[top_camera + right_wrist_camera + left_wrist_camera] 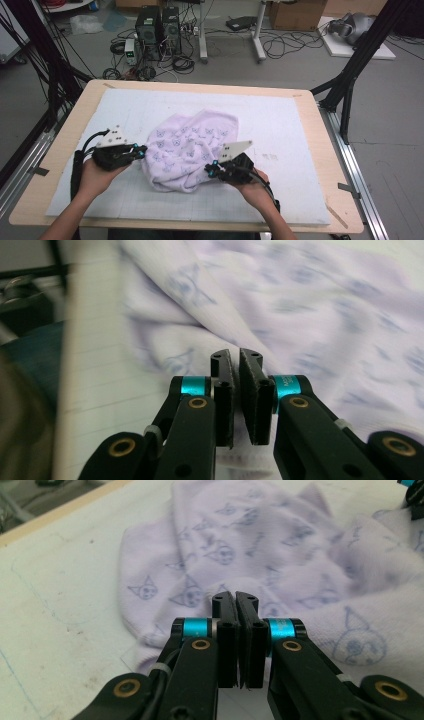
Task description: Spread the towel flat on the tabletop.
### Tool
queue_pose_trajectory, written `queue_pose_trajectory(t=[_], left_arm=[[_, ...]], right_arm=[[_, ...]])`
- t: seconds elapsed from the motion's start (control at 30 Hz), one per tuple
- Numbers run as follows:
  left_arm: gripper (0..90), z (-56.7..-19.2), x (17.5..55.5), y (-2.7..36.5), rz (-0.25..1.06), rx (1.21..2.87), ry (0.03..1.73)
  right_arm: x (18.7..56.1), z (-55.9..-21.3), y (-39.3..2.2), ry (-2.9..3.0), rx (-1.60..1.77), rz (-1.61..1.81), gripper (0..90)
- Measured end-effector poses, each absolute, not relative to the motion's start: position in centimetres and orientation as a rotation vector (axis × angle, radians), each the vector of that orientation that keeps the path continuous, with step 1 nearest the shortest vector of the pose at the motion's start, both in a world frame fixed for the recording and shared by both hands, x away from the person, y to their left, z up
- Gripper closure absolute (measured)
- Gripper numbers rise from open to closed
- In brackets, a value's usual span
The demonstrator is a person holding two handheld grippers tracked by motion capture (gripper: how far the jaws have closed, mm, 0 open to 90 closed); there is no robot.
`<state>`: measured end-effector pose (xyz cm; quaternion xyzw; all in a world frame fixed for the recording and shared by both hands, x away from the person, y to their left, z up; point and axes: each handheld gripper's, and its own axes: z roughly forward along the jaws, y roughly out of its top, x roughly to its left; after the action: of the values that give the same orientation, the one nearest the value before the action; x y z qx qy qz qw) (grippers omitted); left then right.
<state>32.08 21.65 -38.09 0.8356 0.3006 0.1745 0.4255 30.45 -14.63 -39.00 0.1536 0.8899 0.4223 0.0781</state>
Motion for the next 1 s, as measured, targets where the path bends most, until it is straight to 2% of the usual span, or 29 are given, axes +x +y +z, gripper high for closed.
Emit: queue_pose_trajectory(t=[0.17, 0.33, 0.53, 0.77, 0.8, 0.9, 1.0], left_arm=[[87.2, -41.2, 35.9, 20.9, 0.387, 2.149, 0.882], [86.0, -41.8, 36.5, 20.6, 0.391, 2.144, 0.891], [73.0, -39.7, 34.2, 22.3, 0.408, 2.084, 0.861], [65.4, -39.6, 31.0, 24.8, 0.429, 2.029, 0.861], [63.5, -39.6, 30.3, 25.1, 0.421, 2.017, 0.852], [59.4, -39.9, 27.9, 24.6, 0.372, 2.015, 0.793], [53.6, -40.2, 27.1, 23.5, 0.338, 2.034, 0.744]], right_arm=[[34.6, -41.6, -15.9, 2.702, 0.711, 1.205, 84.8], [35.2, -42.1, -16.6, 2.704, 0.764, 1.241, 82.5], [33.1, -40.2, -17.0, 2.649, 0.666, 1.242, 73.0], [30.8, -39.0, -17.7, 2.582, 0.569, 1.303, 69.3], [30.4, -38.9, -17.8, 2.579, 0.54, 1.305, 66.7], [30.1, -39.2, -17.6, 2.604, 0.484, 1.31, 61.8], [30.2, -39.6, -16.9, 2.634, 0.448, 1.278, 57.7]])
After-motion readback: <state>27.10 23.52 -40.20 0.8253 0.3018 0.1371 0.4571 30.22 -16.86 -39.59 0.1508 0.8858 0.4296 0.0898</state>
